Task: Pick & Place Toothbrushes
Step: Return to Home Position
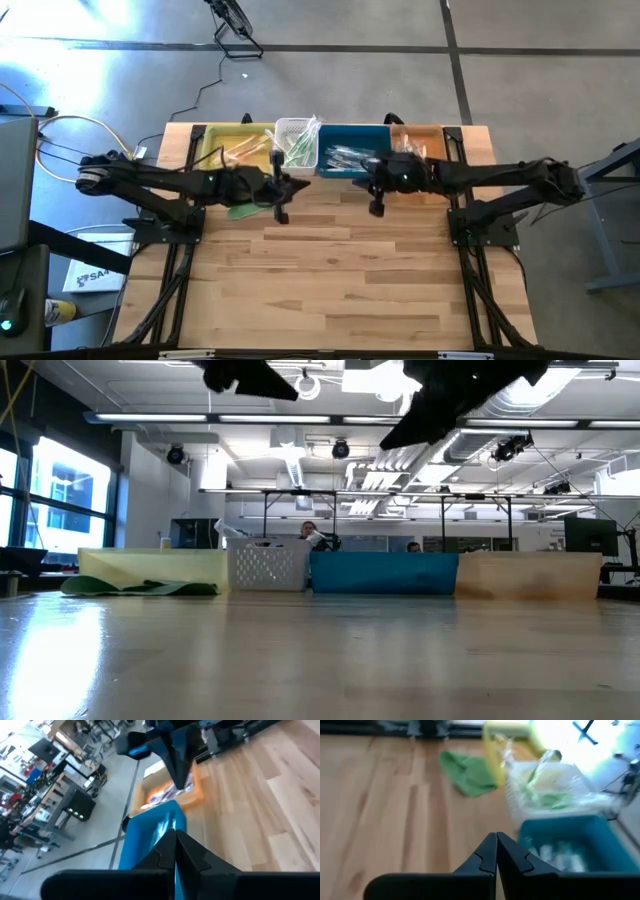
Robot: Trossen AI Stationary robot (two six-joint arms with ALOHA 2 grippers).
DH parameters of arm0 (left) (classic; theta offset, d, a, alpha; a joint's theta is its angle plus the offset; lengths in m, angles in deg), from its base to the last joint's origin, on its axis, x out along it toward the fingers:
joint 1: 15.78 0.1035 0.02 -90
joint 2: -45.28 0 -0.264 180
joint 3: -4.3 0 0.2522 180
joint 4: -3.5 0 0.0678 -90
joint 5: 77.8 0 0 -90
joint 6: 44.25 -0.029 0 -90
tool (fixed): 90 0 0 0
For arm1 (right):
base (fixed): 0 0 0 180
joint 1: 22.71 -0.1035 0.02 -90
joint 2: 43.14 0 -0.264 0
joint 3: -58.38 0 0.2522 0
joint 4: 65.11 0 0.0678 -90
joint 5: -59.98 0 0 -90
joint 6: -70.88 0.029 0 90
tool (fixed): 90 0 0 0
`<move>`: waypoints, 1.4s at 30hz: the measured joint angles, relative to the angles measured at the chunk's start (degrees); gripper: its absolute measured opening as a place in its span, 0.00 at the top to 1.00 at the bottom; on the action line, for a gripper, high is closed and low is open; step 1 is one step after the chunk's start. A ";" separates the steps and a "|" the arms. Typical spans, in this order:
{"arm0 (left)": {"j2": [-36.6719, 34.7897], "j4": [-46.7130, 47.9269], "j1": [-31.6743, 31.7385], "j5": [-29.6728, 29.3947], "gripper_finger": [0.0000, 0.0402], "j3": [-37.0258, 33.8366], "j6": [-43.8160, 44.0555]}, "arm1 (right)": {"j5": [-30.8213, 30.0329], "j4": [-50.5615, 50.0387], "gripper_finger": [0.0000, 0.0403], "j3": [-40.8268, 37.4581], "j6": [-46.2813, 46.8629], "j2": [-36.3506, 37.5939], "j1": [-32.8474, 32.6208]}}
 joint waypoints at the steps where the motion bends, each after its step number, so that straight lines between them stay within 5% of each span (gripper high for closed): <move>1: 0.00 -2.46 -0.39 0.02 1.00 -1.72 0.02 | -0.22 0.77 1.00 -1.46 0.83 0.50 -0.77; 7: -0.01 -10.23 -2.19 0.88 1.00 -8.16 -0.40 | -3.48 5.84 1.00 -9.66 6.13 5.09 -4.26; 23: -8.14 -9.85 -2.04 -0.84 1.00 -10.71 -7.06 | -7.40 9.52 1.00 -20.30 6.85 28.02 -5.09; 42: -34.79 -7.69 -2.04 -2.53 1.00 -27.18 -7.99 | -8.93 -4.33 1.00 -20.94 7.30 43.85 -5.09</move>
